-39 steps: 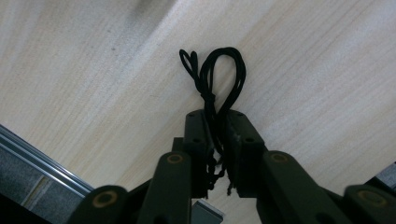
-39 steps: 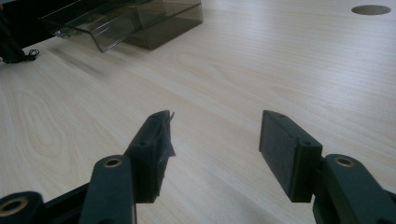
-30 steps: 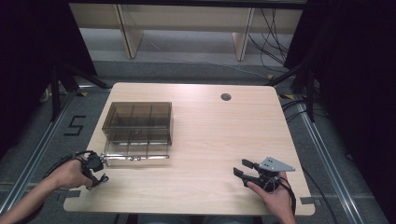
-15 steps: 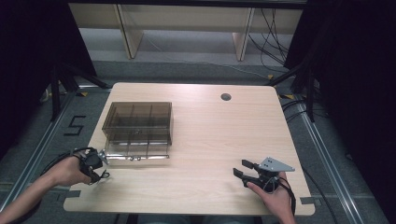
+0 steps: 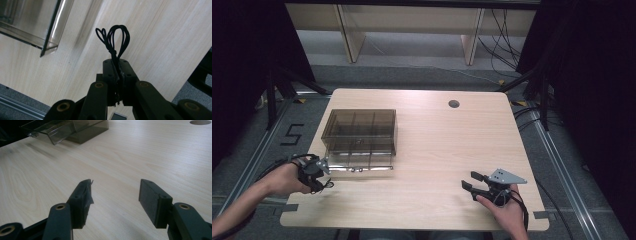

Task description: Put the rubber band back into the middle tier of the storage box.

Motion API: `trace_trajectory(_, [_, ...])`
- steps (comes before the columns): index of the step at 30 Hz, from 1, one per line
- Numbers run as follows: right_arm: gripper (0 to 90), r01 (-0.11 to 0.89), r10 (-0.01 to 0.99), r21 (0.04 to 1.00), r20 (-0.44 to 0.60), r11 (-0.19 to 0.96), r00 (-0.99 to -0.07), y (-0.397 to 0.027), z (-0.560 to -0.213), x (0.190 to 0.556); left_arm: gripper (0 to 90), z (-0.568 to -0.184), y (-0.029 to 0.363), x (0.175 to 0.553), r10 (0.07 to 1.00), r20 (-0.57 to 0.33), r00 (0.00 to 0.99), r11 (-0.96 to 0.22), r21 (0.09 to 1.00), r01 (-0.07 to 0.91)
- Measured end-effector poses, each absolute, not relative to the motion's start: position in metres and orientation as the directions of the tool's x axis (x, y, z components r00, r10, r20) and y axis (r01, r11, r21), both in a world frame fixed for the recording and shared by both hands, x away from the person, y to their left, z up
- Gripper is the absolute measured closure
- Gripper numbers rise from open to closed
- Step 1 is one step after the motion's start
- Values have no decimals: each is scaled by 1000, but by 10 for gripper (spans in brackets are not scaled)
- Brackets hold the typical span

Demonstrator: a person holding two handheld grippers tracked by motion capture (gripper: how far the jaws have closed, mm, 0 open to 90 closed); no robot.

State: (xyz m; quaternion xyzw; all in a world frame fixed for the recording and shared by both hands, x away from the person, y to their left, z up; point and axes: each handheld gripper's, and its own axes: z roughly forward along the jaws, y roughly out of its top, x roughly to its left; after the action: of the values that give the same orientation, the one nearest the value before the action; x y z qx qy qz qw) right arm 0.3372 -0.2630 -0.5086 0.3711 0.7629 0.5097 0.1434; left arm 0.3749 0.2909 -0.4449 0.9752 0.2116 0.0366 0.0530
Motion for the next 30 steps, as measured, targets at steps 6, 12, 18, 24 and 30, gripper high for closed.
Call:
trace_trajectory(6, [443,420,718,885,157,203,-678,-263,-509,337,854,-434,287,379,411,67,909,-908,125,401])
trace_trajectory(12, [443,417,716,885,154,206,-680,-262,-509,337,856,-424,283,384,417,79,905,-905,133,405])
trace_trajectory(18, [443,418,714,885,156,207,-683,-263,-509,337,856,-415,280,391,392,108,914,-916,132,378])
trace_trajectory(24, [443,416,715,885,153,208,-682,-263,-509,337,856,-408,278,396,382,120,916,-921,130,367])
trace_trajectory(30, [444,422,705,884,169,201,-689,-263,-509,336,856,-403,275,399,376,128,918,-923,134,360])
